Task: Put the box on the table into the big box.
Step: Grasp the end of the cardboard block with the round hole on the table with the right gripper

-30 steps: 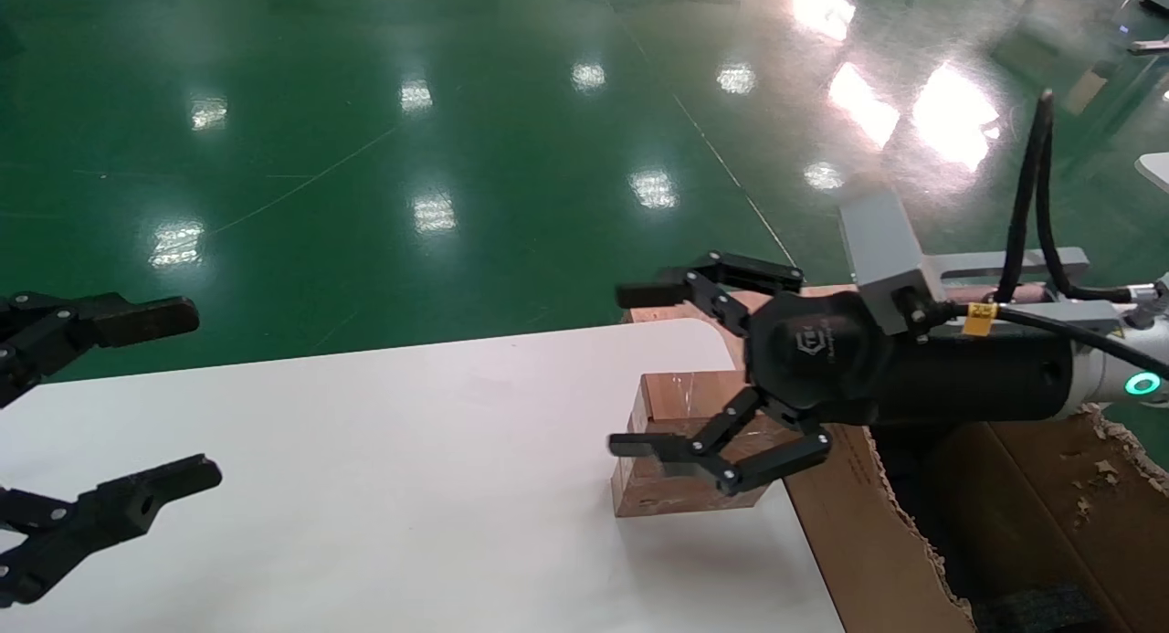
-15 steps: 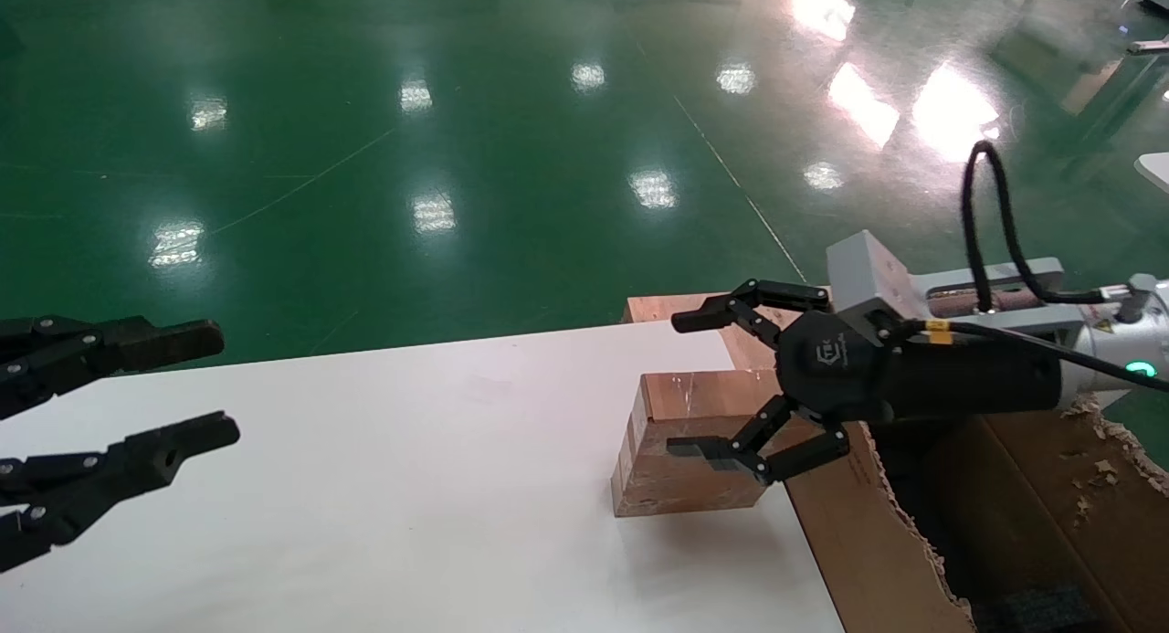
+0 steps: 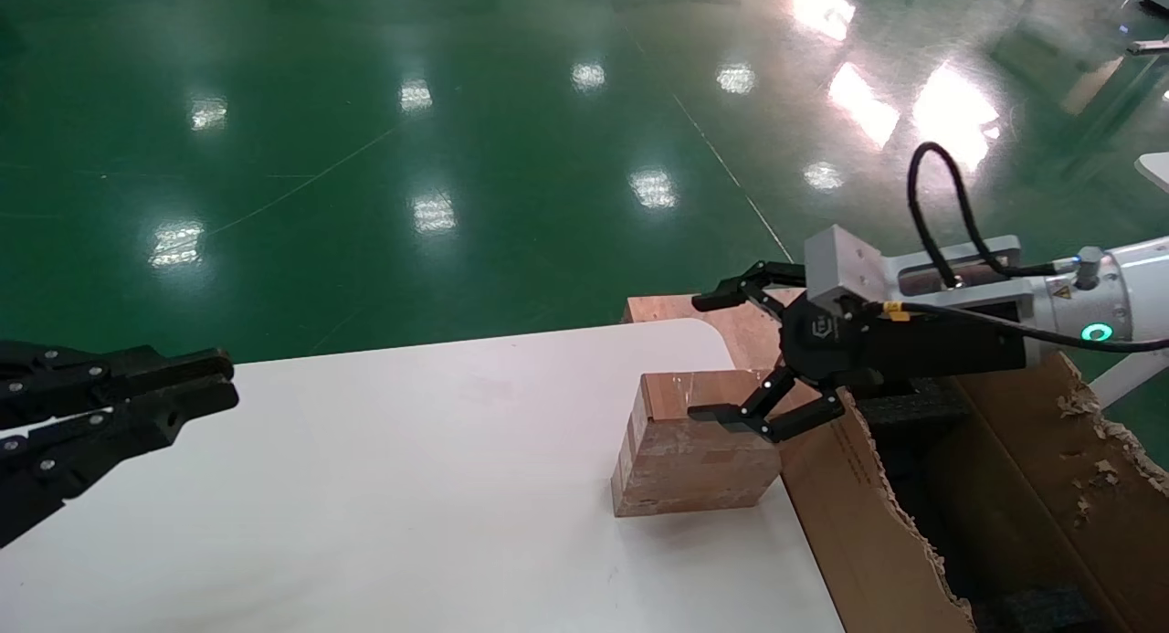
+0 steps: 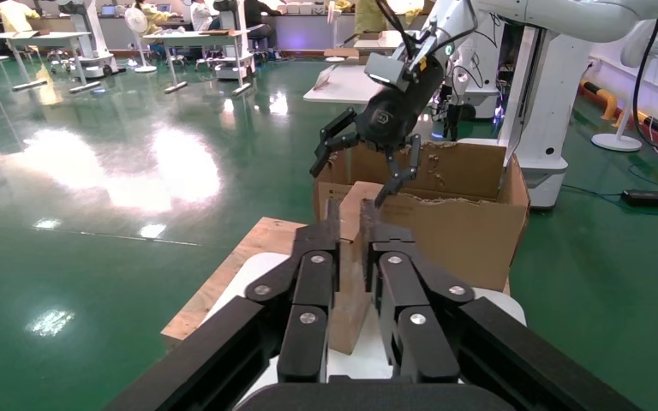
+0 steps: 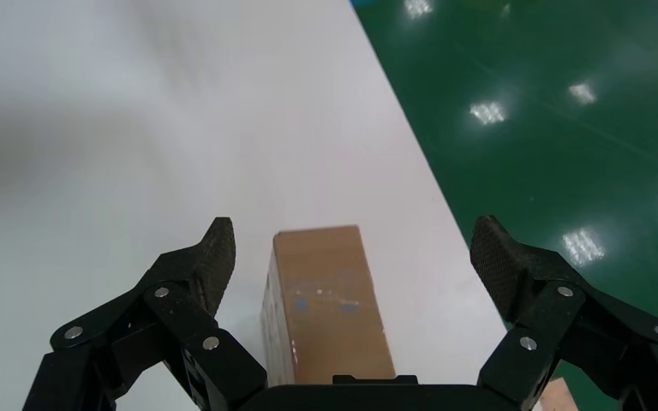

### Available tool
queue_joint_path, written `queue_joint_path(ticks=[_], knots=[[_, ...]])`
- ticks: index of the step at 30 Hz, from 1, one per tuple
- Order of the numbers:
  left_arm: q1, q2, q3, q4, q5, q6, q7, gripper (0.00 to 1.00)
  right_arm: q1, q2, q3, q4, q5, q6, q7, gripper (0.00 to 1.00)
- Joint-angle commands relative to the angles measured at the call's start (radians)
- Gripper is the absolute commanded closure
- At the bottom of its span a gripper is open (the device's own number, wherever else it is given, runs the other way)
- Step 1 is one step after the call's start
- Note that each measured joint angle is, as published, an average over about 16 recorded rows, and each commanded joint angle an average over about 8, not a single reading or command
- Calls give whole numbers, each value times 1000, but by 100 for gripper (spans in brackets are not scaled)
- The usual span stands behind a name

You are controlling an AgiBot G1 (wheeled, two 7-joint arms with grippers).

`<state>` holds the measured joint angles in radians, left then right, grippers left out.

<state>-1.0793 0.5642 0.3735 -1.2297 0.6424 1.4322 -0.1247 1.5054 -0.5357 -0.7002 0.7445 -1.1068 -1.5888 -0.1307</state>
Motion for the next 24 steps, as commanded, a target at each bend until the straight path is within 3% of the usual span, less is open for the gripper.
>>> queue_joint_path(ticks=[1, 15, 24], knots=[[0, 0, 0, 0, 0, 0, 0, 100, 20, -9, -24, -22, -11, -2, -19, 0], [0, 0, 0, 0, 0, 0, 0, 100, 42, 9, -173, -134, 87, -5, -110, 0], [0, 0, 0, 0, 0, 0, 0, 100, 82, -11, -265, -184, 94, -1, -162, 0]])
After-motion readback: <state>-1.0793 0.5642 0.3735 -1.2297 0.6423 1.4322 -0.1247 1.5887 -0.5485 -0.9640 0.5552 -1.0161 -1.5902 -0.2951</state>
